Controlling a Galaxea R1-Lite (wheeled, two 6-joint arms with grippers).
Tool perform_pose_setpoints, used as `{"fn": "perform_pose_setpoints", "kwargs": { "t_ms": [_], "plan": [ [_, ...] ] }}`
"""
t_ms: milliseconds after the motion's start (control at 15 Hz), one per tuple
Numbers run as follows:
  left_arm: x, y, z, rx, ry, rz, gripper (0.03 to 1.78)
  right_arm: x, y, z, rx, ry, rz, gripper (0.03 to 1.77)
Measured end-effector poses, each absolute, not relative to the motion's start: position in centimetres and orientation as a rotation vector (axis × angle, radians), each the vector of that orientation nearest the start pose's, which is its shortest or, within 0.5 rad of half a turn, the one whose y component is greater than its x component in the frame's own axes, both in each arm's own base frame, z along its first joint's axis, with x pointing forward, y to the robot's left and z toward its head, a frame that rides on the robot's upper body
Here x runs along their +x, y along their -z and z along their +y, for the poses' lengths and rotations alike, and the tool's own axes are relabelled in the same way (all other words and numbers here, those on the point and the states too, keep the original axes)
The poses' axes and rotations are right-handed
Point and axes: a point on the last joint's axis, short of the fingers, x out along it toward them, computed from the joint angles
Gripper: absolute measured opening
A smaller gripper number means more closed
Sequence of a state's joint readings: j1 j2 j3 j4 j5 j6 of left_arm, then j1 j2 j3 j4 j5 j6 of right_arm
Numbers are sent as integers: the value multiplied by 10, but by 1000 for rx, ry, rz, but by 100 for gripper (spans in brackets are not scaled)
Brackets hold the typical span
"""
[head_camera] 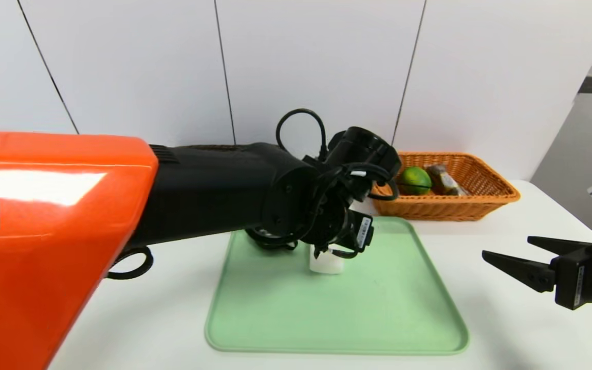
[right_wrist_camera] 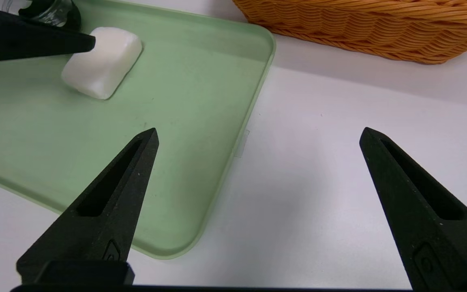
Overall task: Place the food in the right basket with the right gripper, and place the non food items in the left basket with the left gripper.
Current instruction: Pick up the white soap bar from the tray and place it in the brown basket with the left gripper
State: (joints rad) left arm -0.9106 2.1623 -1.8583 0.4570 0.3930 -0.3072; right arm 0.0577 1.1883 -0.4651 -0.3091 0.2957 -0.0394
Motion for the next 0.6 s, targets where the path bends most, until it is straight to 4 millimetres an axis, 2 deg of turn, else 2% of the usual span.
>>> {"fn": "perform_pose_setpoints", "kwargs": {
  "t_ms": [133, 333, 600],
  "plan": [
    [277, -187, -331, 228, 291, 734, 156, 161, -178, 16, 10, -357, 406, 171],
    [291, -173, -328, 235, 259, 768, 161, 161, -178, 16, 10, -358, 409, 171],
    [297, -171, -330, 204, 276, 785, 165, 162, -176, 17, 11, -362, 418, 171]
  ]
}}
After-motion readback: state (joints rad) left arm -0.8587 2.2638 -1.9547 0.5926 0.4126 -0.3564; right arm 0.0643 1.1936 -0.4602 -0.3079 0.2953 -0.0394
